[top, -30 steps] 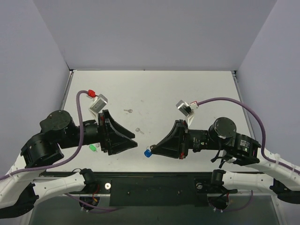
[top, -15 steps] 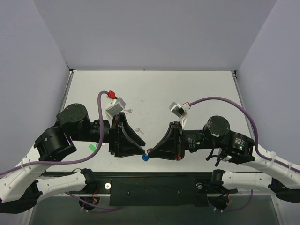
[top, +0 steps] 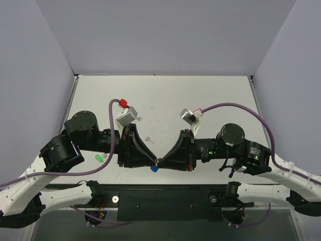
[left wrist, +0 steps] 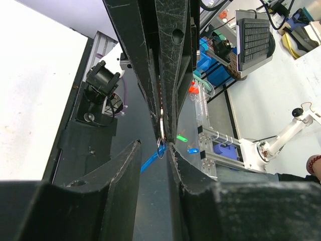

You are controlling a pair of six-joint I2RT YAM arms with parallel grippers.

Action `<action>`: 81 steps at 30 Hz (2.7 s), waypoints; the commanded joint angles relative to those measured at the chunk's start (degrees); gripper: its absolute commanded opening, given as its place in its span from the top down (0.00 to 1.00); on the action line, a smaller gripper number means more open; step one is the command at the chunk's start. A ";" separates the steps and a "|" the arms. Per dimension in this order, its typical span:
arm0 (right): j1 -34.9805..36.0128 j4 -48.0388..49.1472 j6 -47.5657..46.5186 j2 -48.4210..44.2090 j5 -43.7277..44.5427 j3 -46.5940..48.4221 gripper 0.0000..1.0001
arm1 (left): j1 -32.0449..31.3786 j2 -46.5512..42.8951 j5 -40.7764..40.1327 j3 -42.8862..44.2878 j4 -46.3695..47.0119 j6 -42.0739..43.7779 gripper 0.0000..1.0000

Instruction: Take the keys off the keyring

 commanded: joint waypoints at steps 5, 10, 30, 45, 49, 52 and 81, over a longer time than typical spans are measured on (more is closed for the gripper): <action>0.35 4.40 -0.09 -0.17 0.18 1.73 1.00 | 0.06 -0.66 1.76 -0.73 2.25 0.17 0.80; 0.35 5.37 0.26 0.09 0.01 1.37 1.00 | 0.06 -0.75 1.85 -2.31 5.93 -2.46 1.00; 0.35 4.49 -1.23 -2.55 19.95 -3.28 1.00 | -0.03 -8.82 -18.35 -15.04 18.85 -23.46 1.00; 0.27 7.04 0.17 -2.37 22.07 -4.78 1.00 | -1.35 -11.29 -26.53 -18.75 23.17 -28.84 1.00; 0.35 6.69 0.09 -2.81 21.63 -4.78 1.00 | -1.35 -12.17 -29.51 -17.00 18.26 -26.03 0.84; 0.35 6.25 0.00 -2.81 21.10 -4.52 1.00 | -1.35 -12.61 -30.67 -15.07 14.39 -23.66 0.54; 0.35 3.00 -0.18 -3.25 2.91 -1.09 1.00 | -1.35 -6.72 -12.13 -2.31 1.89 -7.65 0.36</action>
